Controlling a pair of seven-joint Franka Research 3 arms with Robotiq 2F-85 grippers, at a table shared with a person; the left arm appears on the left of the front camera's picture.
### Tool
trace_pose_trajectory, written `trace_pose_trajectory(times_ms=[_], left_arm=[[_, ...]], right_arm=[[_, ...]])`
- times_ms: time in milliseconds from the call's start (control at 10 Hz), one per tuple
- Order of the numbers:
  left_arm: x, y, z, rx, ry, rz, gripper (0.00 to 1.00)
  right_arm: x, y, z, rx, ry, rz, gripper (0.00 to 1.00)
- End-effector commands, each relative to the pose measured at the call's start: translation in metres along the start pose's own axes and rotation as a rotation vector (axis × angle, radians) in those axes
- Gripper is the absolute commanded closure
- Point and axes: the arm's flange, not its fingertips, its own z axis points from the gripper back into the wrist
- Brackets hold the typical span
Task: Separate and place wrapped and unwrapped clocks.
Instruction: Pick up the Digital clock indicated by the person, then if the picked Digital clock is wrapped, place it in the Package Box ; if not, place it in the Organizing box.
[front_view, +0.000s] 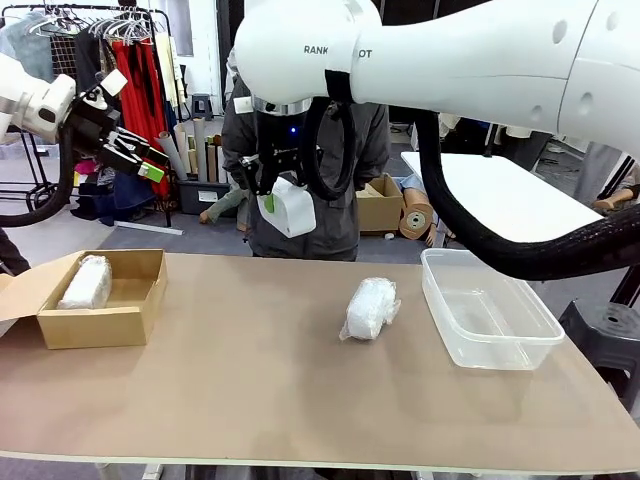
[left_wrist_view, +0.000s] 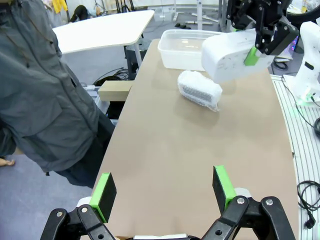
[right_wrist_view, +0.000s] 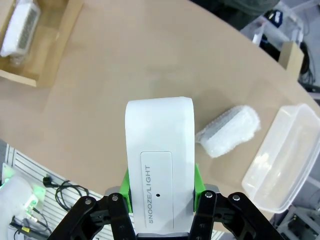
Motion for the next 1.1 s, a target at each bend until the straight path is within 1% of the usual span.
trace_pose_trajectory(times_ms=[0, 100, 1000], left_arm=[[0.0014, 0.0005, 0.0005, 0.005, -0.013, 0.001, 0.00], [0.0014, 0.0005, 0.0005, 0.005, -0.013, 0.001, 0.00], [0.0014, 0.0005, 0.0005, 0.005, -0.013, 0.001, 0.00]], right_arm=[[0.0011, -0.0060, 0.0006, -0.008, -0.057, -0.003, 1.00], [0.0000, 0.0000, 0.0000, 0.000, 0.000, 0.000, 1.00], [0.0000, 0.0000, 0.0000, 0.000, 0.000, 0.000, 1.00]])
